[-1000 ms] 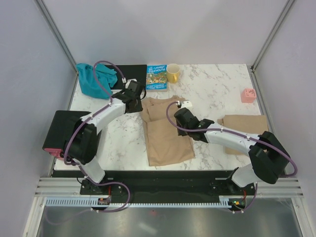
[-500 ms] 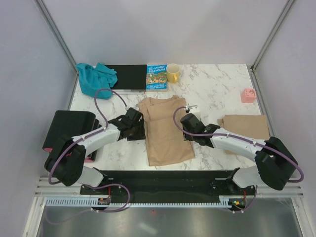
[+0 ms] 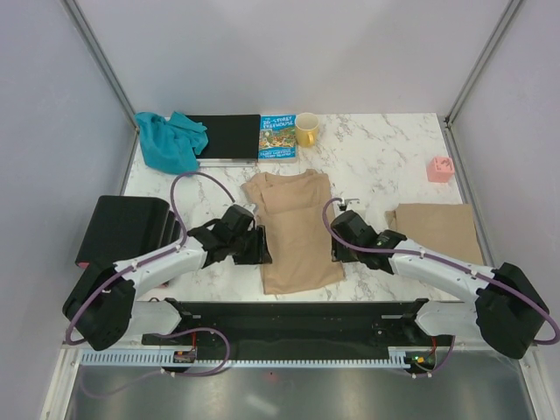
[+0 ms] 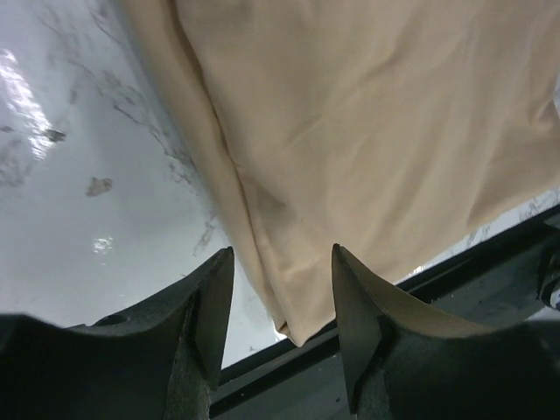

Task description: Fold and stack the t-shirts

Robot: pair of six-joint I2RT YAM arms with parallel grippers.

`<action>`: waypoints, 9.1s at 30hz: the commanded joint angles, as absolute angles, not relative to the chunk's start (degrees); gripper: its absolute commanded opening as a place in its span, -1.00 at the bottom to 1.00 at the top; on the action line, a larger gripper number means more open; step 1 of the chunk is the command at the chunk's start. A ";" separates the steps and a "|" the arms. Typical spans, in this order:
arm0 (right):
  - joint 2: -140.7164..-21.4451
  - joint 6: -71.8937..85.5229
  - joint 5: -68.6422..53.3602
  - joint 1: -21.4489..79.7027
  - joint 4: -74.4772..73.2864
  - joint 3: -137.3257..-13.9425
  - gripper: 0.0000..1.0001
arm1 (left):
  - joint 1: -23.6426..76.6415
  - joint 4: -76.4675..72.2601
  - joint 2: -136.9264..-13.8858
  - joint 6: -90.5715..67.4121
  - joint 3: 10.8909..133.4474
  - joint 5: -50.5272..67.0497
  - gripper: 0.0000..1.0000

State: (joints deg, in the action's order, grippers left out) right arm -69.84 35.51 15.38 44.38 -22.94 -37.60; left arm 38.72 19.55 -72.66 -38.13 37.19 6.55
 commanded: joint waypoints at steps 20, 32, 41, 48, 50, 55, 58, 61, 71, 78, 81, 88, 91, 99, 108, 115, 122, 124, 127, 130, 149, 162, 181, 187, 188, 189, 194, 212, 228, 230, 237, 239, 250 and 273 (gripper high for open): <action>-71.71 38.67 8.88 44.12 -16.35 -28.83 0.14 | 42.89 19.95 -71.45 -45.70 32.70 10.81 0.23; -76.20 37.35 5.89 44.21 -13.18 -28.91 0.14 | 45.53 20.04 -75.23 -48.78 31.56 11.78 0.22; -79.89 37.09 3.26 44.12 -12.83 -27.86 0.12 | 47.02 20.04 -78.49 -49.74 31.20 11.78 0.20; -80.33 37.71 4.22 44.12 -16.61 -29.62 0.13 | 47.46 20.04 -77.34 -50.54 30.76 10.90 0.19; -80.33 37.88 4.48 44.21 -18.19 -30.58 0.12 | 47.46 20.65 -77.17 -50.36 31.11 10.55 0.19; -76.48 39.37 11.07 44.38 -24.52 -32.17 0.11 | 47.46 22.23 -76.03 -50.27 31.55 8.96 0.19; -73.05 41.74 13.17 44.38 -28.38 -34.01 0.10 | 47.46 23.11 -75.41 -50.10 32.08 8.61 0.19; -70.67 44.03 15.63 44.38 -31.63 -35.85 0.11 | 47.46 24.08 -74.62 -49.92 32.60 8.18 0.19; -76.55 44.12 10.82 44.47 -28.74 -34.81 0.12 | 47.46 25.31 -72.51 -50.27 32.43 7.56 0.18; -77.78 43.86 5.28 44.38 -25.23 -34.01 0.11 | 47.46 23.03 -74.52 -50.54 32.08 7.47 0.19; -77.61 44.21 4.22 44.47 -24.79 -33.49 0.08 | 47.46 21.19 -76.11 -50.45 31.99 8.43 0.19; -77.61 44.91 2.73 44.30 -23.91 -32.78 -0.04 | 47.46 19.42 -77.17 -50.10 32.26 10.37 0.18; -77.96 45.18 1.50 44.47 -23.03 -32.70 -0.17 | 47.46 19.25 -76.82 -50.01 32.17 10.28 0.18; -77.87 45.53 0.79 44.56 -22.24 -32.17 -0.82 | 47.55 18.54 -77.96 -50.01 30.94 11.25 -0.84; -75.24 45.62 0.09 45.44 -21.09 -33.05 -1.00 | 47.46 19.51 -74.89 -49.66 31.38 9.76 -0.96; -71.11 43.95 0.18 45.44 -22.67 -36.29 -1.00 | 47.29 24.95 -69.53 -48.61 35.50 4.66 -0.96; -68.82 40.61 4.30 45.44 -26.62 -41.83 -1.00 | 45.62 29.44 -65.31 -46.32 43.14 -0.61 -0.96; -69.08 39.47 5.18 45.35 -27.42 -44.03 -1.00 | 44.74 30.23 -65.21 -45.45 44.20 -2.54 -0.96; -69.61 38.06 5.89 45.35 -27.77 -46.66 -1.00 | 43.08 30.32 -65.56 -44.57 45.87 -3.69 -0.96; -70.40 36.83 7.02 44.91 -28.56 -49.56 -1.00 | 41.67 30.59 -66.62 -43.51 48.16 -5.18 -0.96; -84.54 27.86 8.00 38.59 -26.01 -65.91 -0.99 | 32.43 28.21 -80.50 -37.53 65.98 -2.73 -0.96; -87.89 26.02 4.04 33.23 -25.22 -69.86 -0.92 | 29.62 28.56 -86.92 -34.72 73.38 -0.26 -0.96; -109.42 24.96 -1.86 24.87 -24.35 -88.68 -0.88 | 25.75 29.09 -103.00 -33.93 87.18 -1.93 -0.96; -112.93 24.96 -0.97 24.08 -24.00 -93.33 -0.83 | 24.87 29.71 -107.13 -33.75 91.40 -3.78 -0.96; -113.37 25.13 -0.62 23.91 -23.91 -93.69 -0.73 | 24.79 29.79 -107.57 -33.75 91.84 -4.04 -0.96; -114.34 25.22 -0.35 23.91 -23.56 -93.95 -0.72 | 24.70 29.88 -108.10 -33.75 92.80 -4.65 -0.96; -117.67 26.80 -0.79 23.12 -23.82 -96.41 -0.66 | 23.56 31.11 -112.23 -34.10 96.76 -4.40 -0.96; -121.82 31.99 -3.25 20.13 -24.26 -107.57 -0.03 | 20.92 35.07 -114.96 -35.60 99.67 -8.18 -0.46; -120.33 27.52 -3.25 18.63 -26.10 -114.53 -0.09 | 17.49 37.35 -121.90 -33.84 112.84 -7.91 -0.31; -117.61 25.41 -3.51 18.55 -25.84 -113.39 -0.11 | 17.14 38.58 -122.95 -33.84 115.56 -7.91 -0.31; -101.27 20.13 -8.44 19.94 -25.14 -94.98 -0.42 | 18.28 37.10 -111.03 -32.97 102.78 -6.24 -0.41; -94.94 18.82 -7.12 22.67 -23.82 -89.06 -0.39 | 20.56 32.72 -103.82 -32.35 93.92 -5.54 -0.42; -94.55 17.76 -4.40 28.82 -18.55 -73.12 -1.00 | 29.79 24.61 -99.57 -31.38 83.40 -1.06 -0.96; -113.11 16.53 -0.35 29.18 -9.76 -83.14 -1.00 | 32.43 20.39 -119.26 -27.95 88.15 -1.58 -0.96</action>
